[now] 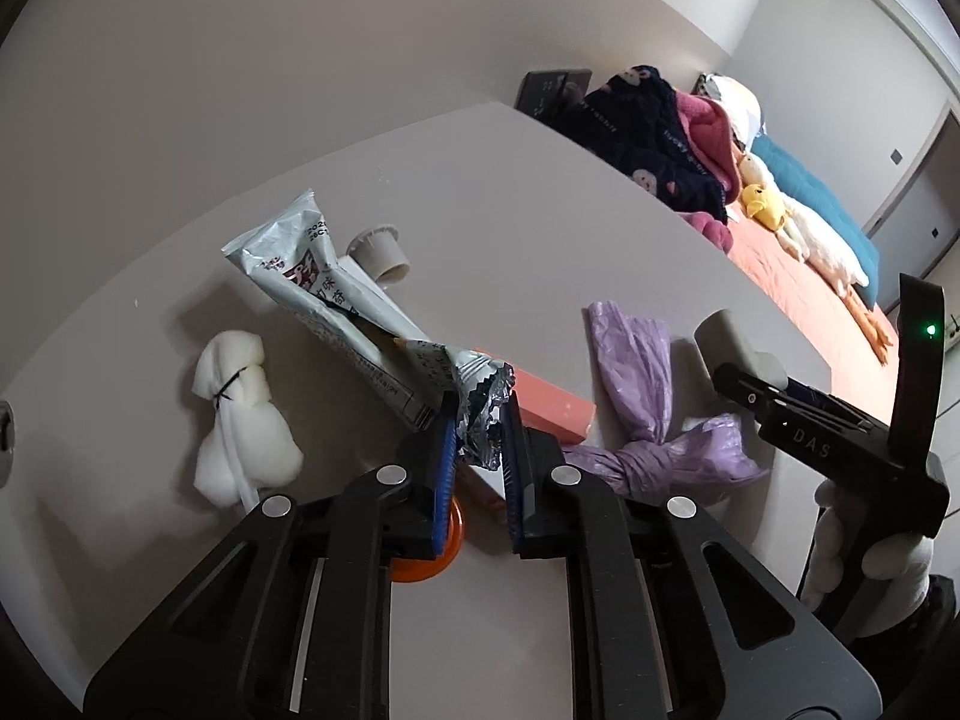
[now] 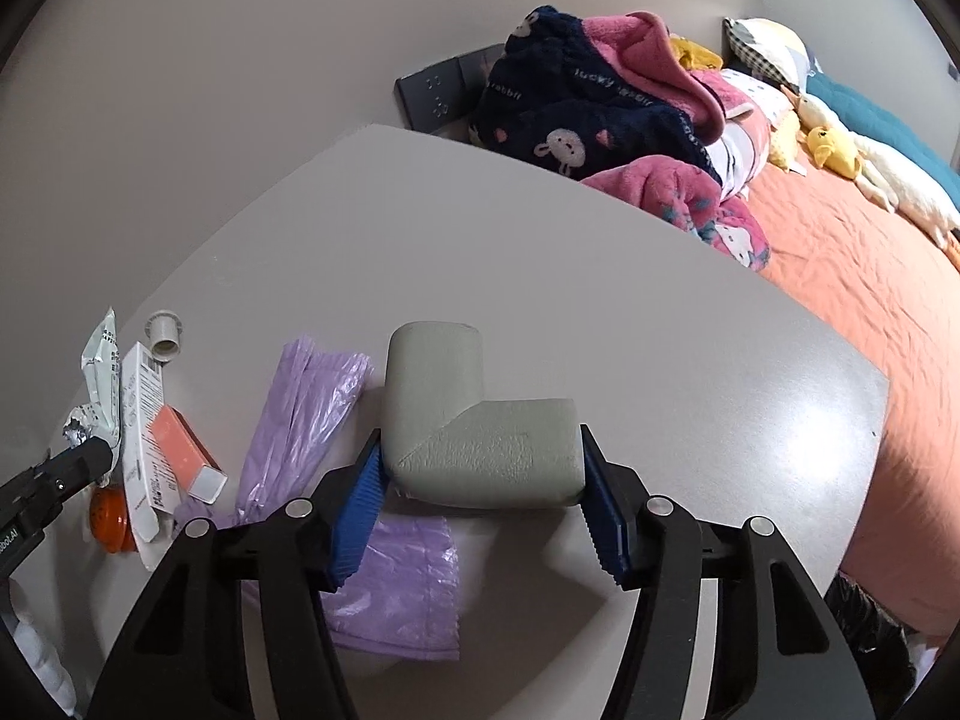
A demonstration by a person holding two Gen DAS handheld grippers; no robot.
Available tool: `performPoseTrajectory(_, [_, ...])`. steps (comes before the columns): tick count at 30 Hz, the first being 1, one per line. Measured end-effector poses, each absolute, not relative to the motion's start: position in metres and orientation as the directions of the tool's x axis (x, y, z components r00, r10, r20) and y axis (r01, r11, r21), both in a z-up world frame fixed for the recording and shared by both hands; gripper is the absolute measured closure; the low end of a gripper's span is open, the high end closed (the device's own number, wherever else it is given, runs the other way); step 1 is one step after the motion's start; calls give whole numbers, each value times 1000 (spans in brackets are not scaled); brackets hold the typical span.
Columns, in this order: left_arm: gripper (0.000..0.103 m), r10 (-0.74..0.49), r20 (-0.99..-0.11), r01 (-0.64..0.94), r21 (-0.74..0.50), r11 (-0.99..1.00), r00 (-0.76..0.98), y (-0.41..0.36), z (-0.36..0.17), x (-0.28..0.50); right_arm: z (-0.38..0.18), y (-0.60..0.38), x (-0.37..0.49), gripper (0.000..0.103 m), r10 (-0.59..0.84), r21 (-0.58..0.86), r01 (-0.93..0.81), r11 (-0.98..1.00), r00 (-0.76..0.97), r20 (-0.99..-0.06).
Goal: Collect trash
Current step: 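Grasp the crumpled foil wrapper with the left tool while the right tool grasps the grey corner guard, then carry wrapper and corner guard over the bin and open both tools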
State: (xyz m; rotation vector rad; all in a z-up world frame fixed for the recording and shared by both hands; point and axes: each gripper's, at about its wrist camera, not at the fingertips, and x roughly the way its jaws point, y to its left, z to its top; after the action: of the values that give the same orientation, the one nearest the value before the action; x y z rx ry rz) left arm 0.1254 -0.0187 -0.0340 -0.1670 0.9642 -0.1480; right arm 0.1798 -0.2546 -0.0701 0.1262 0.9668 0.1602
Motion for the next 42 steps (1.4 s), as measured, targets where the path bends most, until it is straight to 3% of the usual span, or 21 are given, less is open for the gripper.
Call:
performPoseTrajectory(18, [90, -271, -750, 165, -215, 963, 604, -59, 10, 94, -13, -283, 132, 42, 256, 260, -85, 962, 607, -752])
performPoseTrajectory(42, [90, -429, -715, 391, -232, 891, 553, -143, 24, 31, 25, -341, 23, 41, 234, 297, -26, 955, 680, -695])
